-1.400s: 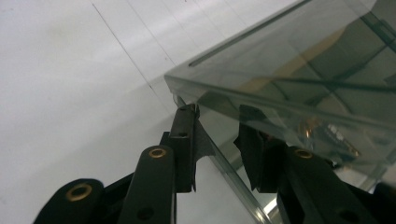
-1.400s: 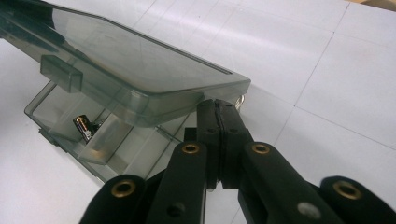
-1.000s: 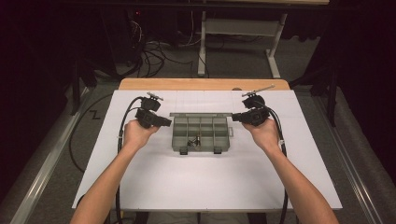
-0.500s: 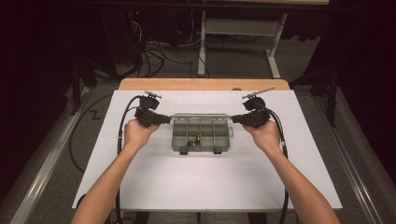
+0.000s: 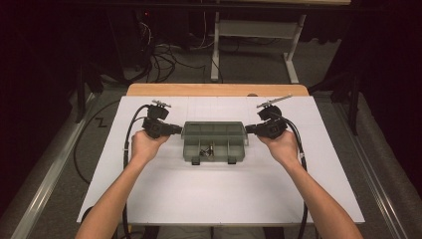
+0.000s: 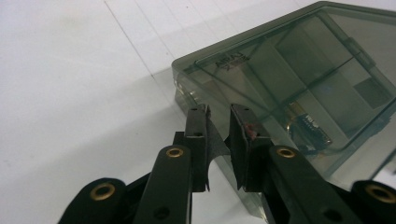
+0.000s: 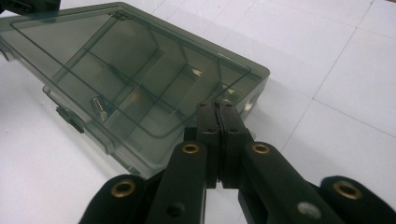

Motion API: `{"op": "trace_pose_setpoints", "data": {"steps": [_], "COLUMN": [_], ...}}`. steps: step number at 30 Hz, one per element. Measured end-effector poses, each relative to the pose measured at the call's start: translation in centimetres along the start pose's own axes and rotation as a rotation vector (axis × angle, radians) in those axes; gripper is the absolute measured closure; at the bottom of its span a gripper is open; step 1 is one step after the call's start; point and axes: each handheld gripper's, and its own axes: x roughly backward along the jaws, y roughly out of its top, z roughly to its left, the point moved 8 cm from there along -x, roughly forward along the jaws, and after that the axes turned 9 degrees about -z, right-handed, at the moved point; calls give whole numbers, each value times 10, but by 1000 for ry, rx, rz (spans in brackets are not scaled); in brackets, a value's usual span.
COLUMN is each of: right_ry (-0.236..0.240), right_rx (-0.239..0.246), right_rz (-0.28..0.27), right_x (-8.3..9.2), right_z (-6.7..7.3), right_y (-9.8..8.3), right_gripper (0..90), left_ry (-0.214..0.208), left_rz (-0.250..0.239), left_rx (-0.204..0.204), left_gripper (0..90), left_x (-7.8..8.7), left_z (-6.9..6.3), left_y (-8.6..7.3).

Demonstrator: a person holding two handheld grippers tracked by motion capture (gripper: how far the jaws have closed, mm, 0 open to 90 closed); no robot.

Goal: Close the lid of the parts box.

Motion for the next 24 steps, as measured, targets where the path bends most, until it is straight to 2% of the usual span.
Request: {"op": "trace_pose_setpoints", "data": {"steps": [4, 9, 20, 24], "right_ry": [5, 13, 27, 25], "right_rx": [5, 12, 44, 81], "right_rz": [3, 12, 6, -2], "right_x": [-2, -6, -12, -14], "right_z": [2, 4, 11, 13], "right_y": [-3, -7, -16, -19], "right_gripper": [900, 900, 900, 900], "left_ry": [-5, -11, -51, -64], "left_rz": [1, -7, -36, -38], "left_rx": [-20, -8, -10, -18], "left_gripper": [771, 771, 770, 770], "left_x": [0, 0, 10, 12], "left_z": [-4, -3, -6, -9], "left_y": [-4, -7, -14, -18]}}
